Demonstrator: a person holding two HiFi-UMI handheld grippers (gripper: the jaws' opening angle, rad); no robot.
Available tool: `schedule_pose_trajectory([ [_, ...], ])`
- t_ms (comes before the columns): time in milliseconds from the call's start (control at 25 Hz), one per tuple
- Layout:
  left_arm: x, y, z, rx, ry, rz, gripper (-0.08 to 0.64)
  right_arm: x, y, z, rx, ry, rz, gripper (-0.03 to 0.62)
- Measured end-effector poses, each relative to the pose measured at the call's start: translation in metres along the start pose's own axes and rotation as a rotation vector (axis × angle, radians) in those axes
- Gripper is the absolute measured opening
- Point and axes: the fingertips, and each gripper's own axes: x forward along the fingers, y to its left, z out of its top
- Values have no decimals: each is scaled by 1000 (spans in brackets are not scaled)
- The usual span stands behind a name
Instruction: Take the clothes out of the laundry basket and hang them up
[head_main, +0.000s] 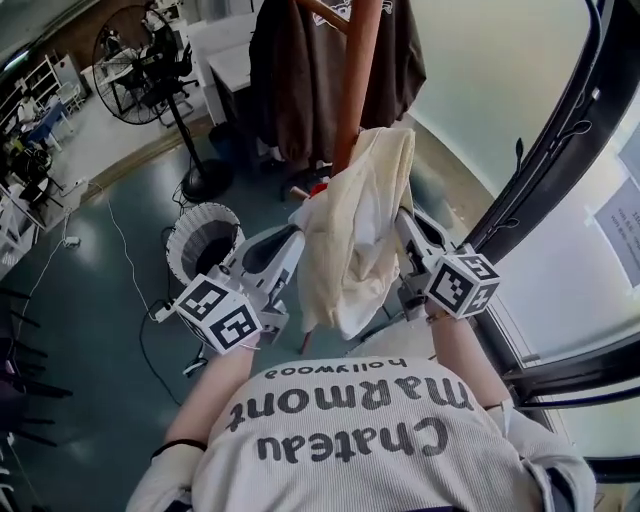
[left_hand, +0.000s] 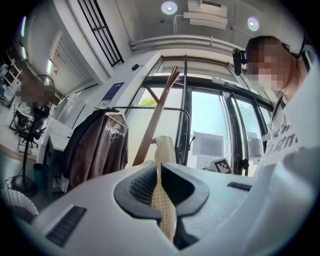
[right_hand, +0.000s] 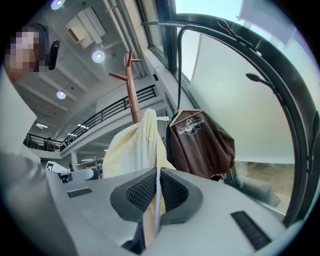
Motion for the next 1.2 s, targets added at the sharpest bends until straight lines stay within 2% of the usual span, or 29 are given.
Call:
schedule_pose_trajectory([
  [160,-10,-8,4,-7,-3,1,15,-8,7,-3,6,1,-12,32],
  [360,-31,1,9,6,-6,96,11,-8,3,-4,72,1,-22,32],
  [520,-44,3,16,15,-41,186,11,-4,6,-4,53,45,22,34],
  [680,-53,-17,10,12,-70,260,9,-18,8,-22,12,173,48,34],
  [960,-62,-66,-12,-3,-69,315,9,-44,14,-15,26,143,137,34],
  [1200,-81,-102,-25,5,-71,371,9,-73,28,-47,28,240,195,34],
])
